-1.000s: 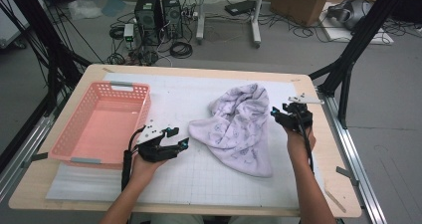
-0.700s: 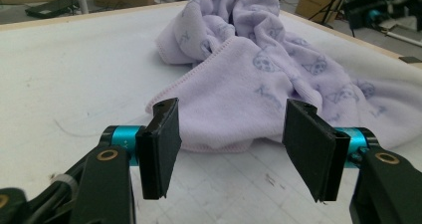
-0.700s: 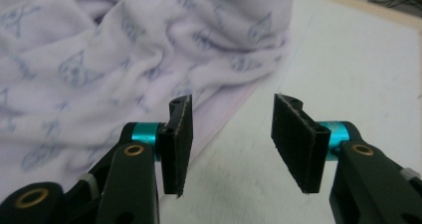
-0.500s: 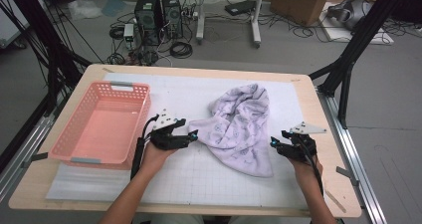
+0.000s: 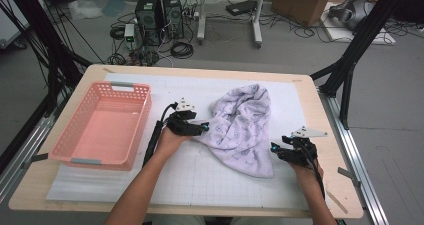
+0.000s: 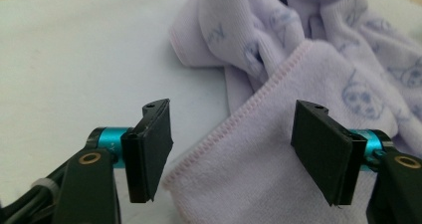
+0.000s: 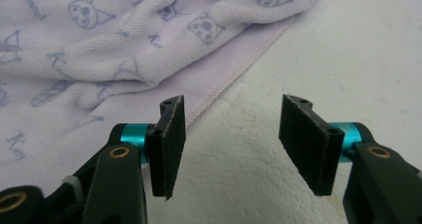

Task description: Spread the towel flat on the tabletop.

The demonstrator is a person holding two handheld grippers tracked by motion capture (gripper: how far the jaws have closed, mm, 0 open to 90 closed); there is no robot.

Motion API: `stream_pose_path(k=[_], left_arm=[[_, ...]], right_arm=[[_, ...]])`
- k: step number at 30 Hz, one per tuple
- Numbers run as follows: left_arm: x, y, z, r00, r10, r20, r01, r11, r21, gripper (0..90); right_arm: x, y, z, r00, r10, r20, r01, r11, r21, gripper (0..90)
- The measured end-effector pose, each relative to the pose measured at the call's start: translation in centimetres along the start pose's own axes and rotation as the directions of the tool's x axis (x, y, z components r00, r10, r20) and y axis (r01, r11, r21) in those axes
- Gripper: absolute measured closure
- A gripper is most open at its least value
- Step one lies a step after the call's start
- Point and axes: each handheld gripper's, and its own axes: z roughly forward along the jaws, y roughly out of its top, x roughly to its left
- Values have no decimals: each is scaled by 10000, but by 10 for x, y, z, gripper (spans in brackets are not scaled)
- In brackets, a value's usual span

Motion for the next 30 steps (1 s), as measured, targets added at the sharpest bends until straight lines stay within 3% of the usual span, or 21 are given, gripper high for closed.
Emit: stream_pose_path(k=[4, 8, 10, 21, 27, 29, 30], left_arm=[[-4, -3, 5, 9989, 296, 377, -312, 9986, 429, 433], [-10, -3, 4, 9915, 892, 948, -962, 9928, 716, 770], [-13, -2, 1, 9902, 980, 997, -1056, 9917, 740, 855], [-18, -26, -42, 9904, 816, 1114, -816, 9967, -48, 874], [-34, -45, -68, 9866, 889, 1367, -808, 9947, -633, 875], [-38, -54, -78, 9848, 858, 1508, -748, 9942, -769, 875], [-40, -58, -81, 9851, 896, 1471, -796, 9942, -729, 875]], right_arm=[[1, -1, 1, 9999, -14, -114, 15, 10000, 70, 429], [2, -1, 2, 9999, 7, -120, -6, 10000, 50, 430], [2, -1, 1, 9999, 51, -153, -51, 10000, 10, 431], [15, 1, 9, 9987, -57, -508, 68, 9997, 216, 452], [25, 4, 17, 9987, -224, -450, 246, 9985, 498, 470], [27, 3, 21, 9991, -173, -376, 197, 9976, 663, 494], [27, 4, 20, 9991, -296, -317, 316, 9974, 647, 553]])
